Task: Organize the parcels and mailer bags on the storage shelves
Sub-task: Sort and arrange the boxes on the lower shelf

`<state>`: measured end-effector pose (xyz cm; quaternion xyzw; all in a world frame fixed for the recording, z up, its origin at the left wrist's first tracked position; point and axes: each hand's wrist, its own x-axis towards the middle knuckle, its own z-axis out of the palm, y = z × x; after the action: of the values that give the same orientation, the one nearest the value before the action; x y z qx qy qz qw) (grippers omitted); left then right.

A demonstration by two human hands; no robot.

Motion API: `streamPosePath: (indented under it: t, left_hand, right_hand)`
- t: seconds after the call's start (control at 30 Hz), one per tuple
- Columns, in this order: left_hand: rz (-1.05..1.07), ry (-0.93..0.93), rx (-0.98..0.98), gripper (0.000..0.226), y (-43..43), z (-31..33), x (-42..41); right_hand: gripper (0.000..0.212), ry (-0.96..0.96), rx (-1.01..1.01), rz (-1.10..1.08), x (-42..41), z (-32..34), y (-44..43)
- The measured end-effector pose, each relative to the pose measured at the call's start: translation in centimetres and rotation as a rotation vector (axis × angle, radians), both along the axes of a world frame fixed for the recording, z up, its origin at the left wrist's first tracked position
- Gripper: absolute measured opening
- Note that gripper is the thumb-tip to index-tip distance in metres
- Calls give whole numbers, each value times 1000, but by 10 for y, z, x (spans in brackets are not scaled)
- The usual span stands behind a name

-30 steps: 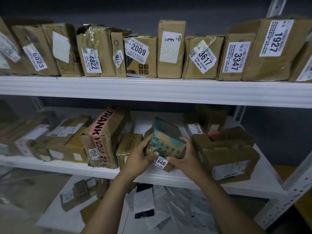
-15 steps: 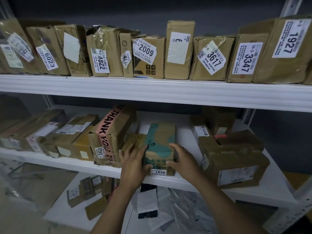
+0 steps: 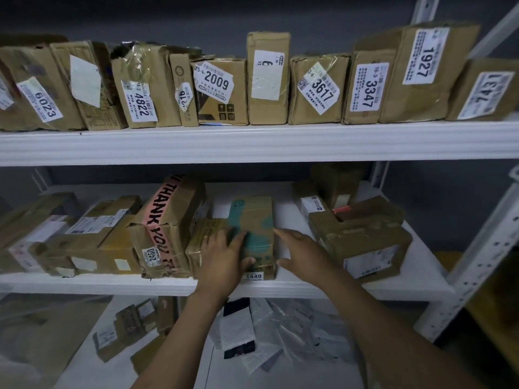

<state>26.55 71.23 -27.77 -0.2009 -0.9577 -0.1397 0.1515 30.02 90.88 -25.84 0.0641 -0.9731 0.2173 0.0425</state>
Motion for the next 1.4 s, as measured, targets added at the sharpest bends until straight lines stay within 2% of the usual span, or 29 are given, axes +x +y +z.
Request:
streamPosePath:
  t: [0.1,0.2,0.33,0.47,0.57,0.63,0.73,0.87,0.97,1.1,1.2,1.27,1.33,1.4]
  left_hand:
    - [-111,26,-6,62,20,9,1]
    - [-234,-13,-40,58,49,12,1]
    - [-308,-74,-101,62,91,9,5]
    - [-273,-101,-157,83,129,5,7]
    - [-288,-305,50,102,153,3,10]
    - [-280,-406,199,106,170,3,16]
    - [-187,-423,355,96,191,2,25]
    - [-57,-399,530,85,206,-3,37]
    - [8,-383,632,79,212,-6,51]
    - [112,-312,750,74,217,-10,68]
    - [168,-379,1019,77,219,-9,82]
    - [170,-445,1184,67,223,-7,91]
    - [145,-514,1315,43,230,-4,100]
    - [102,-589,1363,40,237,-1,108]
  right_hand:
    - [52,81,101,-64,15,6,18]
    - [43,101,126,-173,30,12,42]
    - [46,57,227,-274,45,13,87]
    - [55,8,106,-160,49,5,125]
    - [46,40,-93,-55,50,4,150]
    - [42,26,-160,-2,51,4,170]
    - [39,59,-164,-12,51,0,202]
    - [55,70,-206,-140,53,-9,235]
    - [61,-13,-456,-154,59,-14,247]
    - [72,-34,-690,-185,62,-23,251]
    - [84,-15,-796,-233,66,-20,247]
    - [94,-1,-929,-269,68,-18,247]
    - [101,-64,-1147,-246,72,-13,246]
    - [97,-212,-1310,-127,76,-10,243]
